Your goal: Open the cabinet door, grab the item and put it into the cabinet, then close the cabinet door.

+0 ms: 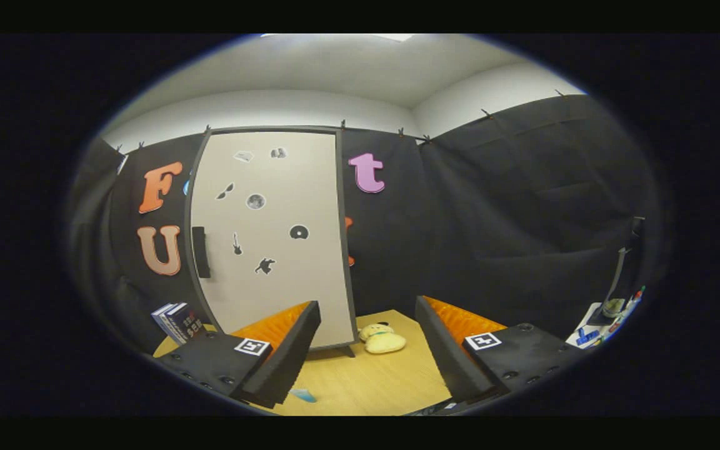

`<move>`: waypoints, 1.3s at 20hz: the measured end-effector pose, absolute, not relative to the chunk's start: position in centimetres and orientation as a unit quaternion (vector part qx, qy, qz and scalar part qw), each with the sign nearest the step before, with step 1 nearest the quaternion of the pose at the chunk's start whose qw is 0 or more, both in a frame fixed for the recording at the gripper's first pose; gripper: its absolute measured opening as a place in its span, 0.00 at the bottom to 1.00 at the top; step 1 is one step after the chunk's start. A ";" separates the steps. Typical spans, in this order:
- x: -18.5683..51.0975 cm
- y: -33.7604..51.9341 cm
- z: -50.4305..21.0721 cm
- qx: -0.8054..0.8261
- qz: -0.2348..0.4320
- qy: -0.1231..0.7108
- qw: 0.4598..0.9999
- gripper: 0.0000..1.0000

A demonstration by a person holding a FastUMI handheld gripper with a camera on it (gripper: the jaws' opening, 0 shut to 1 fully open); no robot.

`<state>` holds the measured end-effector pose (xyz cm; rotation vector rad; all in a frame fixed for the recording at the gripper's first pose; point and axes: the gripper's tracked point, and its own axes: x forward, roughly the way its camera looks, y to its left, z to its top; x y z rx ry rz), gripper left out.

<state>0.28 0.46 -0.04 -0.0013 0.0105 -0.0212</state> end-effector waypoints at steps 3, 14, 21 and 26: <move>0.4 0.6 -0.2 0.001 -0.013 0.007 1.000 0.98; 3.8 6.1 -1.0 0.007 0.017 0.027 0.999 0.98; 8.2 17.4 -0.1 0.000 0.103 0.032 0.994 0.98; 11.4 26.0 0.2 -0.012 0.161 0.043 0.986 0.98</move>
